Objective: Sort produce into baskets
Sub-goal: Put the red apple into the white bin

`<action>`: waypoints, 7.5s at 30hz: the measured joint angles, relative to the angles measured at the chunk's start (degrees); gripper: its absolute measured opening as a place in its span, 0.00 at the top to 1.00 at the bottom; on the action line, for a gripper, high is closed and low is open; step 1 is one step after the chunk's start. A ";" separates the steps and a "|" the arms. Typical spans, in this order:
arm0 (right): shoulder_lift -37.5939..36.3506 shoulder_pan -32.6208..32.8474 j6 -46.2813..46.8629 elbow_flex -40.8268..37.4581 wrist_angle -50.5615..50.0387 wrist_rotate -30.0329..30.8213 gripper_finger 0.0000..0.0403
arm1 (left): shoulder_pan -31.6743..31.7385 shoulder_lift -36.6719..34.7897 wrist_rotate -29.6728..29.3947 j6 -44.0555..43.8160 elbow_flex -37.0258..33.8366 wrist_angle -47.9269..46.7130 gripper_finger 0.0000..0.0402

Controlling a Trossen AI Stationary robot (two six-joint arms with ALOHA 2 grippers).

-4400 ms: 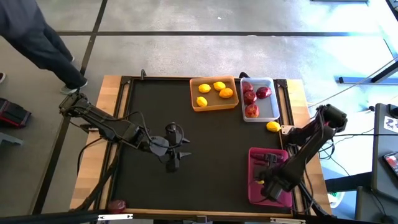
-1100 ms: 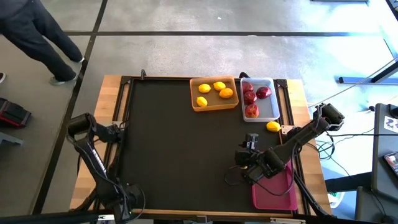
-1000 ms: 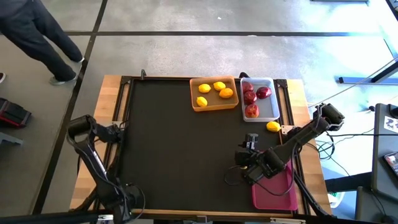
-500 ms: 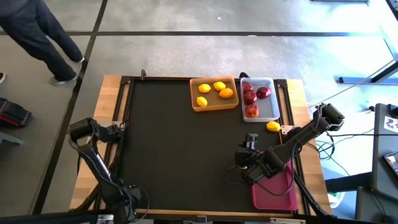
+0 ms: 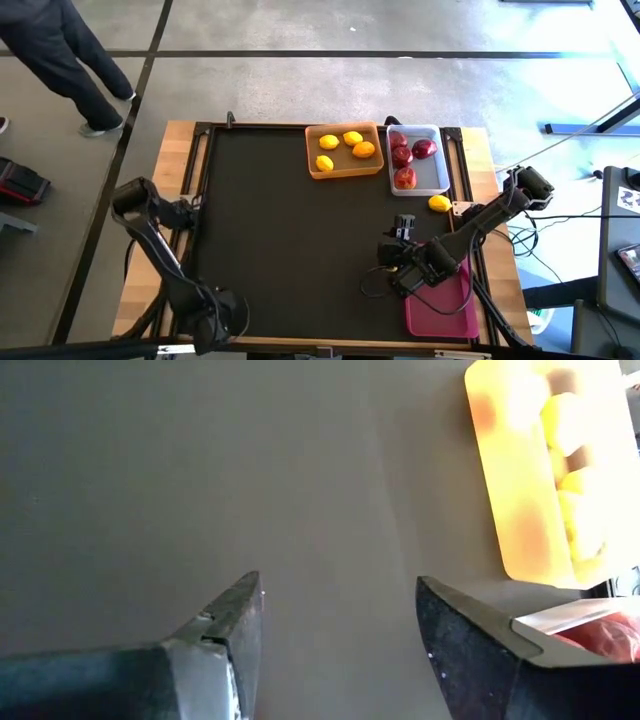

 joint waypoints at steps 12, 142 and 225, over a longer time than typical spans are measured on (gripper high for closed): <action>0.00 -0.40 1.28 0.00 2.66 4.84 0.31 | 7.22 -14.90 -30.20 5.22 1.38 -2.47 0.41; 4.96 -22.86 -46.93 -3.41 114.29 -28.34 0.53 | 38.37 -24.78 -35.76 90.61 -22.92 111.77 0.33; -1.75 -80.37 -37.49 -10.05 -9.34 -19.47 0.52 | 34.48 -39.19 -58.25 65.10 -22.92 45.90 0.20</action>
